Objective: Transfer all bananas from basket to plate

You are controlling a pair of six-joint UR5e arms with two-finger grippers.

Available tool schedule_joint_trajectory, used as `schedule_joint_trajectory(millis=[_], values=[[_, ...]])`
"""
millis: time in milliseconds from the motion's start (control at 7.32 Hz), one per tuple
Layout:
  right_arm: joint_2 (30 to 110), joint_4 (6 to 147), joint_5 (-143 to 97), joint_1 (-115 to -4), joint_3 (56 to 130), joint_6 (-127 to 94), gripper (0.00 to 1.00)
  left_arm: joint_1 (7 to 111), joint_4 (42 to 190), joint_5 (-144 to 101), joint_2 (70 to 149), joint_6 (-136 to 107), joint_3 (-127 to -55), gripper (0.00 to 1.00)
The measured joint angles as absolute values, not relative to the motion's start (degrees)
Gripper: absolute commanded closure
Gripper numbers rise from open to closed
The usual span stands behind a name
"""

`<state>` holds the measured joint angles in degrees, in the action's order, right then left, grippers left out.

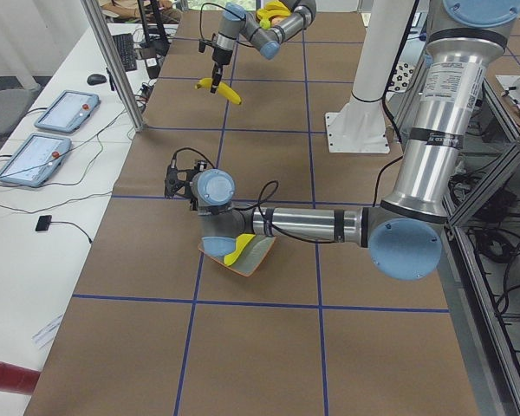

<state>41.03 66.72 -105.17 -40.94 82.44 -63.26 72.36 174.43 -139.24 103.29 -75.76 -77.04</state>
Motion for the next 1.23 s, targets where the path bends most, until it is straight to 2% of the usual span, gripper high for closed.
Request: schedule_joint_trajectory(millis=[410, 820, 1230], values=[[30.61, 64.45, -98.92, -35.52, 75.59, -70.9, 1.0, 63.73, 174.29, -139.22, 110.34, -75.76, -78.58, 0.0], [28.8, 58.57, -96.67, -32.53, 74.49, -73.19, 1.0, 56.32, 174.29, -139.26, 113.44, -75.85, -80.68, 0.0], [28.71, 56.68, -96.03, -31.57, 74.57, -73.38, 1.0, 54.0, 174.29, -139.48, 113.71, -77.8, -84.26, 0.01]])
